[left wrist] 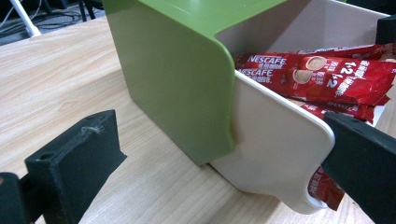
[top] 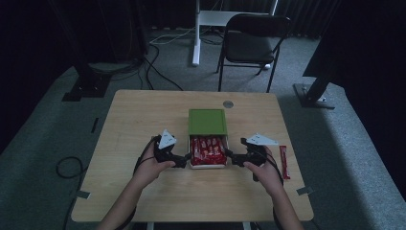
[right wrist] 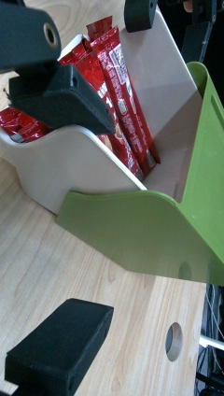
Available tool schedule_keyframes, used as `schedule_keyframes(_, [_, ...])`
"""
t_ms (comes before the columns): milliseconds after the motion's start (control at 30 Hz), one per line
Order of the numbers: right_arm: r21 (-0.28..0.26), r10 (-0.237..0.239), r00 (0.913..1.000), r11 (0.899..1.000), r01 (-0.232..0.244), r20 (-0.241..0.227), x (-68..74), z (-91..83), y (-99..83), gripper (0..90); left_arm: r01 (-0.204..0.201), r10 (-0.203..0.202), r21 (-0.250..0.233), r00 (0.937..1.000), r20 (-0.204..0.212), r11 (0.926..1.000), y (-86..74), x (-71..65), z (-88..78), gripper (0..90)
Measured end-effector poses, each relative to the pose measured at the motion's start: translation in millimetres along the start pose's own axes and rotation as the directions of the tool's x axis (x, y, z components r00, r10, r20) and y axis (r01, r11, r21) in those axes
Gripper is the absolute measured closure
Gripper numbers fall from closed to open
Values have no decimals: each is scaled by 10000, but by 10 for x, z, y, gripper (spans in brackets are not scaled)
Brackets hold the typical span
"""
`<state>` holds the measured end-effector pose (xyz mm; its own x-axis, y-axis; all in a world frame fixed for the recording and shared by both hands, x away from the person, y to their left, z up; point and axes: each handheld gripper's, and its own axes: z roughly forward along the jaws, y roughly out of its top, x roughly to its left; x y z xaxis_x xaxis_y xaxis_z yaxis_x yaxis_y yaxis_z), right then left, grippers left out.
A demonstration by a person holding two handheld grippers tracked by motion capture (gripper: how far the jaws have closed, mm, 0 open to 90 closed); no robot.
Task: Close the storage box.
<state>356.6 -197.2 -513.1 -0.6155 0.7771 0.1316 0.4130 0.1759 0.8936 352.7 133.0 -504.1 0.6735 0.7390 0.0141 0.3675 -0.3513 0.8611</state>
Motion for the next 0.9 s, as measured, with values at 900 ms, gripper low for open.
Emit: schedule_keyframes(900, [16, 71, 9994, 10000, -72, 350, -104, 196, 137, 113, 298, -302, -80, 9980, -552, 9995, 97, 185, 169, 12])
